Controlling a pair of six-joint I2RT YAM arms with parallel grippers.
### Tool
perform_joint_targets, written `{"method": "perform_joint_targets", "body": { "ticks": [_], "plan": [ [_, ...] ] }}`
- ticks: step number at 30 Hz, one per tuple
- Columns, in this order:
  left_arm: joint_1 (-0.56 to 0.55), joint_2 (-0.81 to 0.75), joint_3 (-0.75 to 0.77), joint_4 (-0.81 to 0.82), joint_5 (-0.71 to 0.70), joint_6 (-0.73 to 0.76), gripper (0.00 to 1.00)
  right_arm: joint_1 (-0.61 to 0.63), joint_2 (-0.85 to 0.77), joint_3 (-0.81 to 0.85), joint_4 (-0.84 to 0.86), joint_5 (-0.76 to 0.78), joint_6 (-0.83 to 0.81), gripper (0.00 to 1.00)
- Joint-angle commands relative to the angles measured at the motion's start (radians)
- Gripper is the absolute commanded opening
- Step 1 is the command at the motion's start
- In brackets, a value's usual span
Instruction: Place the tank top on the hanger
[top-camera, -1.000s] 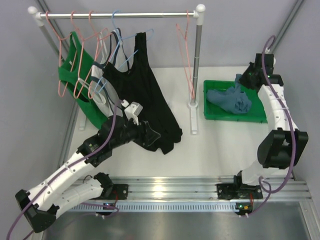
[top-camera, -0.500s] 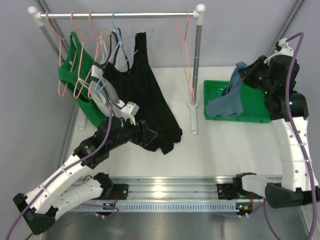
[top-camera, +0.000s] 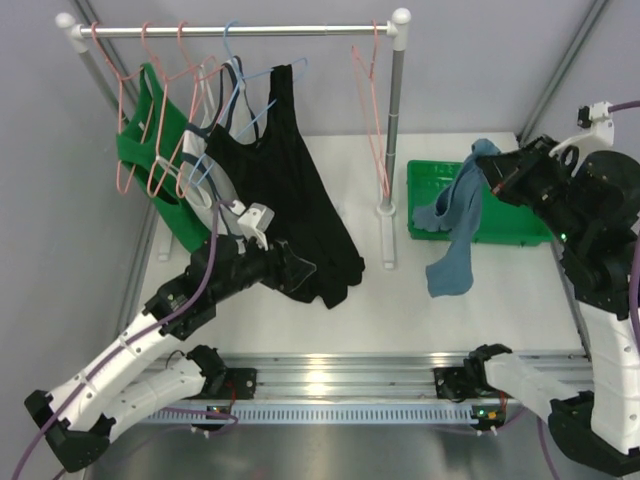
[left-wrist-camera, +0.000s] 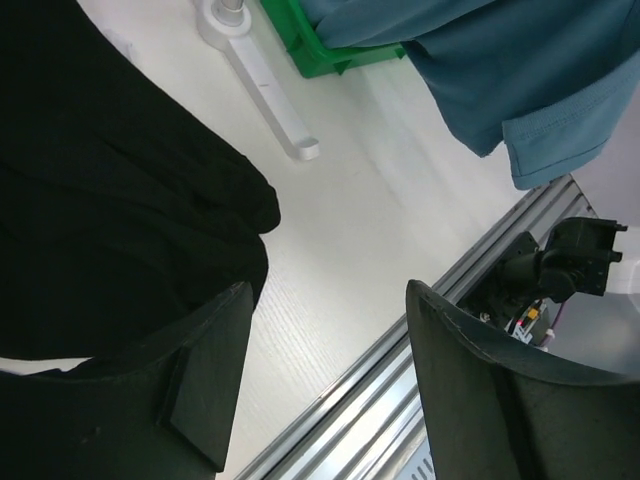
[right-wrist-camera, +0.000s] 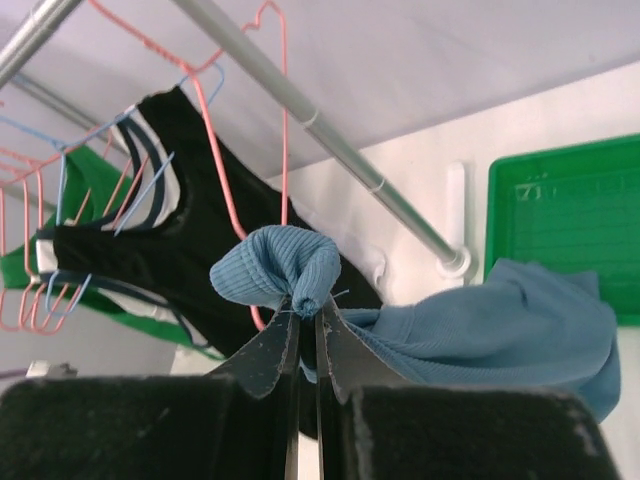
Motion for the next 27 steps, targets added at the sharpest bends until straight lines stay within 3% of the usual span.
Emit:
{"method": "perform_joint_targets", "body": {
  "ticks": [1,6,7,11,13,14,17,22,27],
  "plan": [
    [-0.004,-0.004,-0.044,0.125,0.053,-0.071,0.68,0.039,-0.077,-0.130,0.087,-0.055,0.075,0.00],
    [-0.056,0.032,-0.259,0.448,0.103,-0.272,0.71,0.071,-0.181,-0.335,0.164,-0.024,0.106,0.00],
    [-0.087,0.047,-0.289,0.569,0.075,-0.283,0.72,0.073,-0.184,-0.355,0.166,-0.024,0.108,0.00],
    [-0.289,0.230,-0.352,0.806,-0.126,-0.280,0.73,0.079,-0.183,-0.347,0.146,-0.024,0.105,0.00],
    [-0.329,0.314,-0.367,0.947,-0.174,-0.272,0.73,0.080,-0.180,-0.329,0.132,-0.024,0.101,0.00],
    [-0.367,0.398,-0.367,1.080,-0.210,-0.262,0.73,0.080,-0.172,-0.321,0.119,-0.024,0.098,0.00],
    [-0.414,0.578,-0.337,1.272,-0.234,-0.234,0.74,0.080,-0.158,-0.289,0.094,-0.024,0.089,0.00],
    [-0.418,0.832,-0.220,1.431,-0.238,-0.196,0.73,0.080,-0.138,-0.229,0.045,-0.024,0.072,0.00],
    [-0.417,0.947,-0.162,1.533,-0.237,-0.180,0.74,0.082,-0.122,-0.195,0.020,-0.024,0.063,0.00]
  ]
}}
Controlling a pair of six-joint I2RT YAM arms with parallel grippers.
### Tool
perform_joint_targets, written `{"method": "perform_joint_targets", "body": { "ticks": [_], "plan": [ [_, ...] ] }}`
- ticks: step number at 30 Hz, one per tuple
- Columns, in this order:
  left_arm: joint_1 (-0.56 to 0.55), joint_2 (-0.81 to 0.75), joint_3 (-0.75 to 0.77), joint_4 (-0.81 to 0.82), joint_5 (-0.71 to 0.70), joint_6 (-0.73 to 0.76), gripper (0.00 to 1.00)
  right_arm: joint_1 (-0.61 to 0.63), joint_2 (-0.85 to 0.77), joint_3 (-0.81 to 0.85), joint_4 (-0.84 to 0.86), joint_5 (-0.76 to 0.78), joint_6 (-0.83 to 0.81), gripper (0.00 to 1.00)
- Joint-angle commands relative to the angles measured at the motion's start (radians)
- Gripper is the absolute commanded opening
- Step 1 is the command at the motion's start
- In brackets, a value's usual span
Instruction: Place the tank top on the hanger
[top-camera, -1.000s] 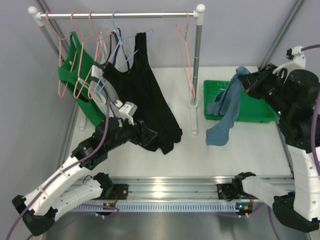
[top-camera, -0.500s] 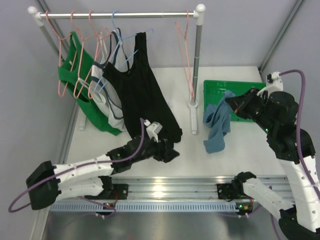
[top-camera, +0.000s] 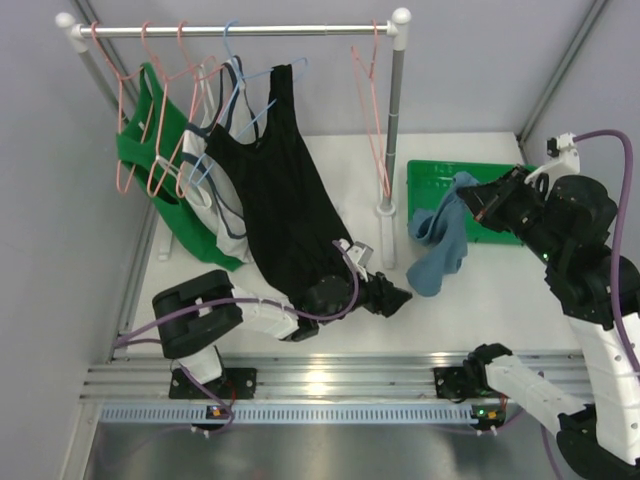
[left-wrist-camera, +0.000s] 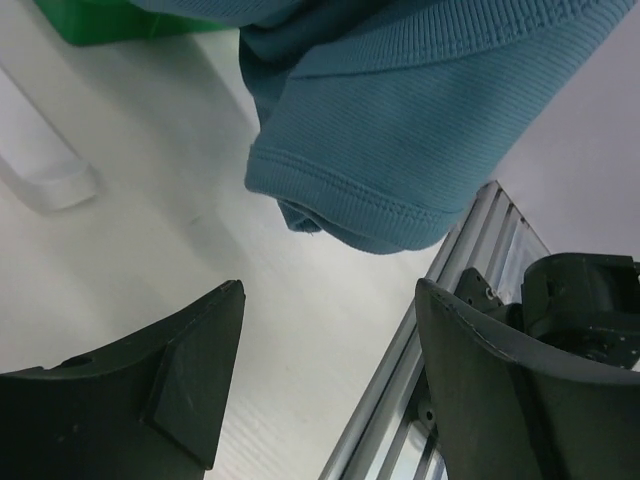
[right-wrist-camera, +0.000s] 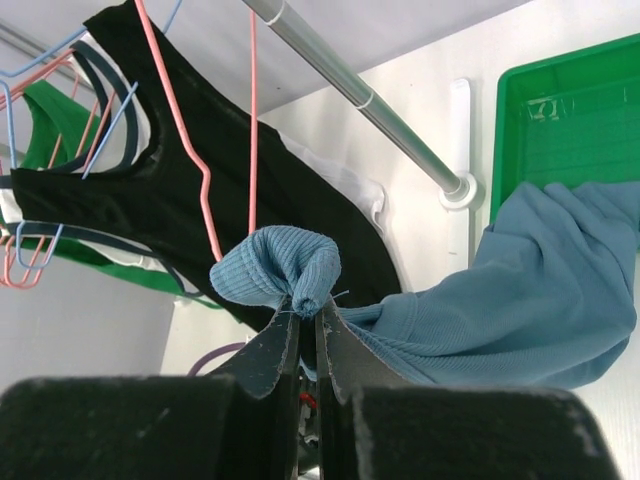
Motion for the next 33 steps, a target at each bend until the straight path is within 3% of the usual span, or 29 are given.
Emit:
{"method": "perform_joint_targets", "body": {
  "ticks": [1,14,19,21,27,29,33],
  "plan": [
    [-0.001,0.050,0.046,0.270,-0.014,0.031,0.74,0.015,0.002,0.057,0.001,-0.007,-0.015,0.00],
    [0.007,0.176,0.113,0.354,0.052,0.032,0.75,0.015,0.018,0.080,-0.005,-0.024,-0.014,0.00],
    [0.010,0.219,0.127,0.419,0.108,0.000,0.68,0.016,0.020,0.080,-0.004,-0.025,-0.011,0.00],
    [0.010,0.232,0.136,0.446,0.108,-0.017,0.61,0.016,0.020,0.082,-0.004,-0.024,-0.011,0.00],
    [0.012,0.249,0.145,0.456,0.141,-0.031,0.25,0.016,0.028,0.094,-0.007,-0.022,-0.011,0.00],
    [0.013,0.242,0.151,0.430,0.134,-0.026,0.03,0.016,0.032,0.099,-0.007,-0.021,-0.011,0.00],
    [0.016,0.226,0.150,0.420,0.132,-0.020,0.00,0.016,0.034,0.108,-0.008,-0.021,-0.011,0.00]
  ]
}}
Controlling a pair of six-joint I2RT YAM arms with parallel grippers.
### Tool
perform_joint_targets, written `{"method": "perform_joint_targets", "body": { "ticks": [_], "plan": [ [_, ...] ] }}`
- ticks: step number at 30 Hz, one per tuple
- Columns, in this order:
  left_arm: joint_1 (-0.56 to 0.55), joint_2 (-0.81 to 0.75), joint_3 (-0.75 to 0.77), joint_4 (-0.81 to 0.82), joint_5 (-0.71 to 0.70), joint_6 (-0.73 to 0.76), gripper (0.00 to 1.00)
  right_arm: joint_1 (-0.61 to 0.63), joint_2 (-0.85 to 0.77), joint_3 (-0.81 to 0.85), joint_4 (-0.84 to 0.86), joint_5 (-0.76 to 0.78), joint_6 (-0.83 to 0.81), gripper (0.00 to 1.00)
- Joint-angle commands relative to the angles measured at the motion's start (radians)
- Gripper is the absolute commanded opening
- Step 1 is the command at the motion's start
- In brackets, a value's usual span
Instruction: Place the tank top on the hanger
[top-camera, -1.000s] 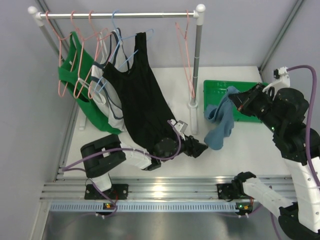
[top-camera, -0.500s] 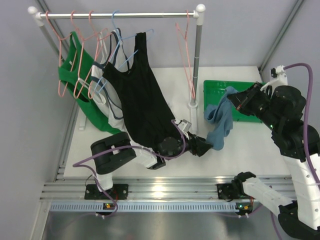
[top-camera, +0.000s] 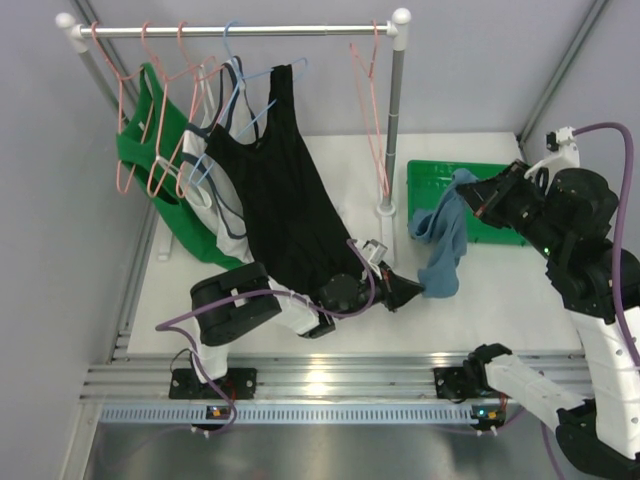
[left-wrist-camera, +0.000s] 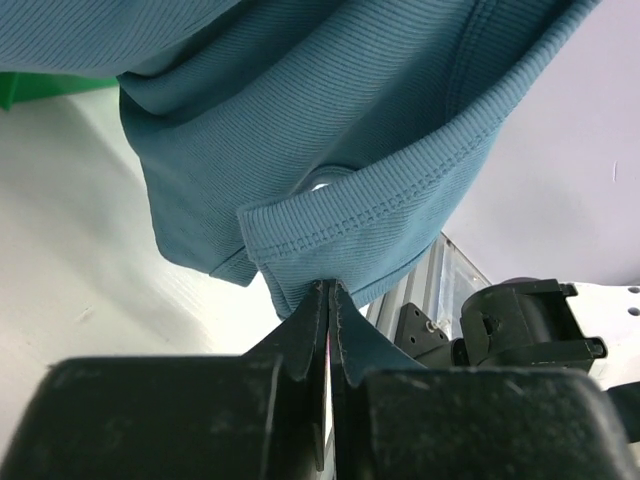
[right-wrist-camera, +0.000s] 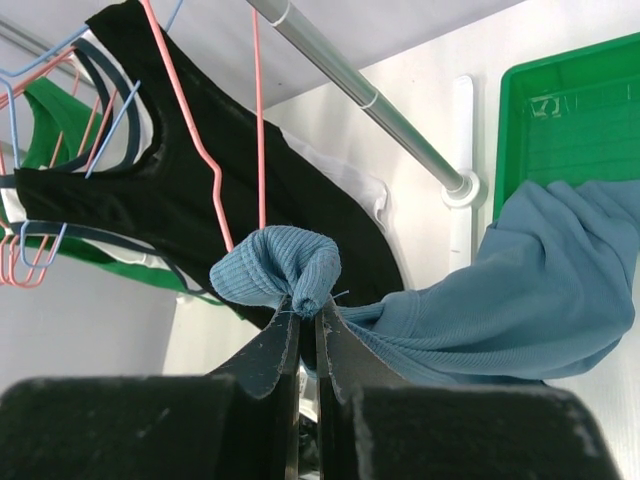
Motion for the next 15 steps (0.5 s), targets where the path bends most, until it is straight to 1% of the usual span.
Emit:
{"method": "perform_joint_targets", "body": {
  "ticks": [1,7,9,10,11,12,13,15],
  "plan": [
    [0.008,-0.025,0.023,0.092,0.007,0.010,0.00,0.016,0.001,0.053,0.023,-0.012,-0.011,0.00],
    [0.011,-0.057,-0.015,0.109,-0.001,0.013,0.00,0.016,0.008,0.079,0.009,-0.004,-0.016,0.00],
    [0.011,-0.071,-0.023,0.079,-0.002,0.021,0.00,0.016,0.009,0.089,0.005,-0.006,-0.016,0.00],
    [0.011,-0.083,-0.026,0.066,-0.034,0.028,0.01,0.016,0.014,0.093,0.000,-0.007,-0.016,0.00],
    [0.011,-0.088,-0.043,0.062,-0.048,0.036,0.12,0.016,0.015,0.099,-0.001,-0.009,-0.016,0.00],
    [0.011,-0.089,-0.057,0.069,-0.057,0.035,0.39,0.016,0.018,0.110,-0.004,-0.012,-0.014,0.00],
    [0.023,-0.077,-0.069,0.122,-0.044,0.029,0.48,0.016,0.020,0.115,-0.007,-0.012,-0.017,0.00],
    [0.045,-0.054,-0.084,0.187,0.025,-0.011,0.80,0.016,0.018,0.124,-0.012,-0.012,-0.017,0.00]
  ]
}}
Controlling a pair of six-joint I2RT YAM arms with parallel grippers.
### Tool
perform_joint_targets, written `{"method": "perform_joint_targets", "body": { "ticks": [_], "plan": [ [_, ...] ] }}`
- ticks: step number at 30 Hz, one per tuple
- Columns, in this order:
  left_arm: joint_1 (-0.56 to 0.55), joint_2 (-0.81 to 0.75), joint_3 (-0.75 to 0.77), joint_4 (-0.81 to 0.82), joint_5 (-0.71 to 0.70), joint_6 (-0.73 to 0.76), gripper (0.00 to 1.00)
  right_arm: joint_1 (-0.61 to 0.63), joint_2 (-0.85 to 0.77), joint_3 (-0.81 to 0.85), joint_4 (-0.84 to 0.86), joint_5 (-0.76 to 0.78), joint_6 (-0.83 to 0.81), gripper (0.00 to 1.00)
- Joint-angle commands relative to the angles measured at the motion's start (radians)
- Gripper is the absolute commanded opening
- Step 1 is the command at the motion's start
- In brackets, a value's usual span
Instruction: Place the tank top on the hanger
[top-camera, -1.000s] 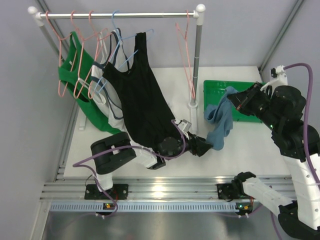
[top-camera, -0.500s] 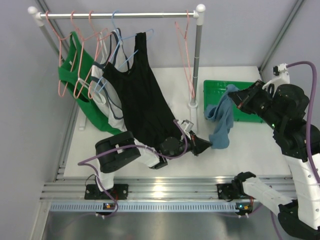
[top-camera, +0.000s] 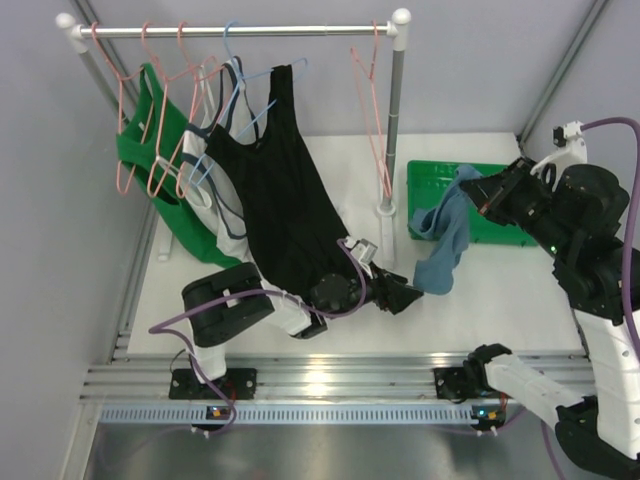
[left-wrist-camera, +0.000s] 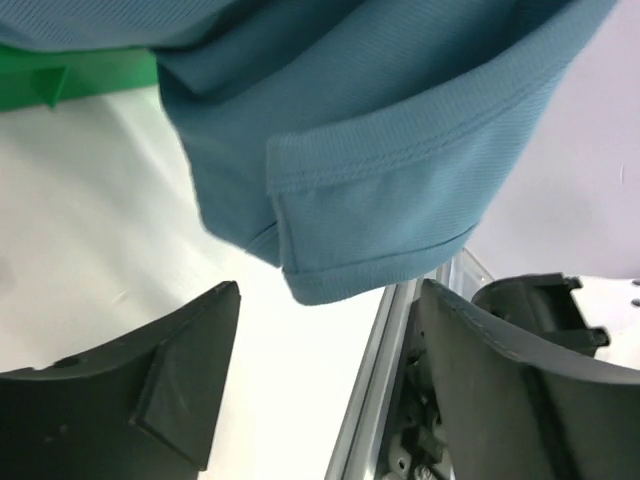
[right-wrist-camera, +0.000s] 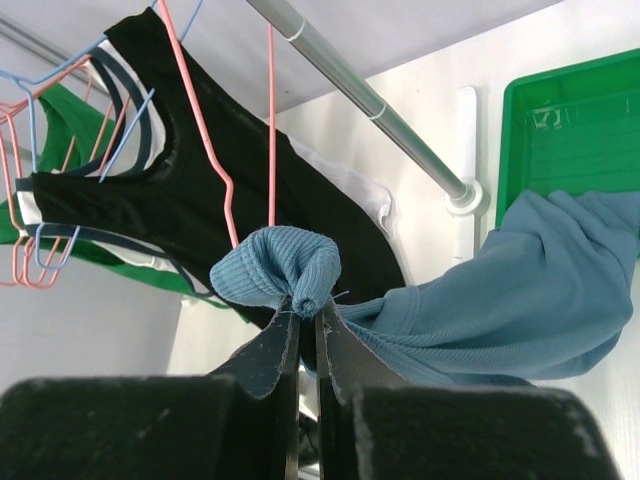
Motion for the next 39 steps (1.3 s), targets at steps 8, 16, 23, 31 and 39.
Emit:
{"method": "perform_joint_targets", "body": {
  "ticks": [8,16,23,31,39],
  "plan": [
    [0.103,0.106,-0.008,0.400,0.152,-0.152,0.76,0.016,-0.003,0.069,0.011,-0.022,-0.006,0.00],
    [0.106,0.158,0.069,0.448,0.231,-0.228,0.74,0.017,-0.002,0.066,0.011,-0.029,-0.001,0.00],
    [0.102,0.128,0.072,0.448,0.288,-0.217,0.72,0.017,-0.001,0.070,0.008,-0.031,-0.003,0.00],
    [0.094,0.093,0.084,0.448,0.317,-0.200,0.72,0.017,0.000,0.070,0.000,-0.031,-0.006,0.00],
    [0.095,0.057,0.104,0.428,0.322,-0.169,0.75,0.017,-0.006,0.060,0.000,-0.025,-0.009,0.00]
  ]
}}
